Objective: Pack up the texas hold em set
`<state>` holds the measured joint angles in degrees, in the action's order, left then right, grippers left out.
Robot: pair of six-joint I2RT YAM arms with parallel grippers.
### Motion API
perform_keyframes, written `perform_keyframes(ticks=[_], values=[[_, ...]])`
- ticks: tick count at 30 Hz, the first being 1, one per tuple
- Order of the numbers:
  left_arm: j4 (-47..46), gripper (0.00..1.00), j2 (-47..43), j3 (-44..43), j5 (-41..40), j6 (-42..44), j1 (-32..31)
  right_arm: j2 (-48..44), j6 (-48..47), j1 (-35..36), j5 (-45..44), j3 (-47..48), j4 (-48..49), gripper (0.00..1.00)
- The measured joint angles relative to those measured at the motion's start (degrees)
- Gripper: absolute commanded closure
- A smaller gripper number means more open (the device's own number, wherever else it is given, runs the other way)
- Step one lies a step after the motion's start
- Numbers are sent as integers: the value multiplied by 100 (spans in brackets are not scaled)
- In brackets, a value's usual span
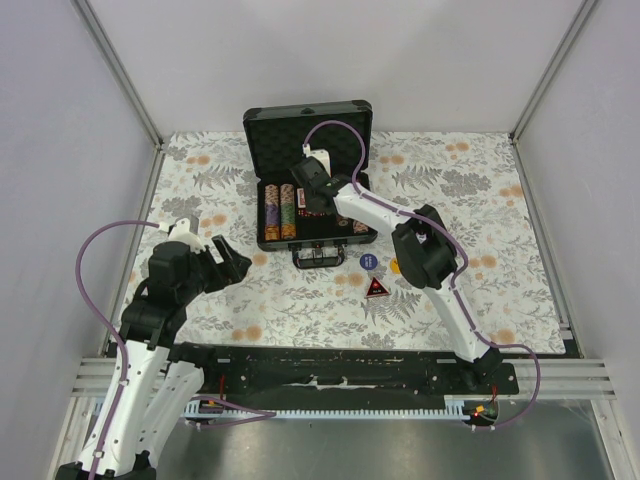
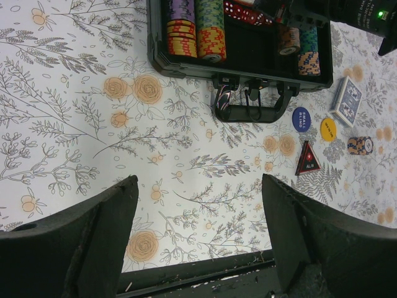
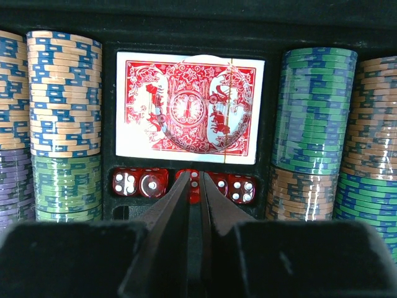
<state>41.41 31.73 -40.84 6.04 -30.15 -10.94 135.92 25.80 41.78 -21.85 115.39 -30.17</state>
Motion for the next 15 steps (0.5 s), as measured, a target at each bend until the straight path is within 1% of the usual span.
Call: perform_keyframes(ticks=[15], values=[[0, 14, 0, 0, 0, 0, 0, -162, 11, 0, 85, -129, 15, 83]])
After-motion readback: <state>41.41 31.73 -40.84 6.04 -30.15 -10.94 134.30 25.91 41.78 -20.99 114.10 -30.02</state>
